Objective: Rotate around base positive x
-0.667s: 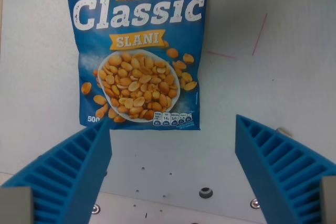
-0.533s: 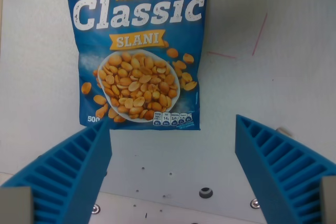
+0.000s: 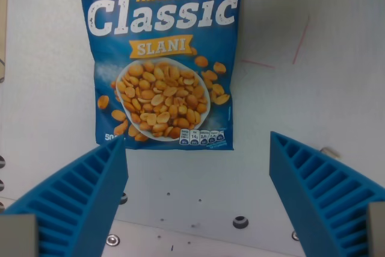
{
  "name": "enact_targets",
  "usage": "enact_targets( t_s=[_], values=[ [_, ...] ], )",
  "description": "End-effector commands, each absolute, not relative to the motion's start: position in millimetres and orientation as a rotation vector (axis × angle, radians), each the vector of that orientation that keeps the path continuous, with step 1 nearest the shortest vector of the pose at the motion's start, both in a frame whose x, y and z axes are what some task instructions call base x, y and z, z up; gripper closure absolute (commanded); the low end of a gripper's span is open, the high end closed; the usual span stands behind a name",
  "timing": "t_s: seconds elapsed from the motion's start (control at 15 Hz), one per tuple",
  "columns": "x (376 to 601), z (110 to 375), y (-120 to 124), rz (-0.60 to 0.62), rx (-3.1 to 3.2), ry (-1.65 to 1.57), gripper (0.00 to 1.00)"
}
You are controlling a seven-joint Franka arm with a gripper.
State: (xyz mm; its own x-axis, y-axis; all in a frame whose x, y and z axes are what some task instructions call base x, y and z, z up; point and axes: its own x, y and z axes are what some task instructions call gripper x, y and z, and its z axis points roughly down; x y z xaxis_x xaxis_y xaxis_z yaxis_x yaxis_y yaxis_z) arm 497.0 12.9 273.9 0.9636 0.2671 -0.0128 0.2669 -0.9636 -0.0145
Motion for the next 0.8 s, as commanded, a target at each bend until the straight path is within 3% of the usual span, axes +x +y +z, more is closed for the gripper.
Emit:
enact_targets(
  t_s=[0.07, 0.8],
  values=[
    [497.3, 275.4, 10.9, -0.012, -2.968, -0.415, 0.00],
    [497.3, 275.4, 10.9, -0.038, -2.824, -0.397, 0.00]
  ],
)
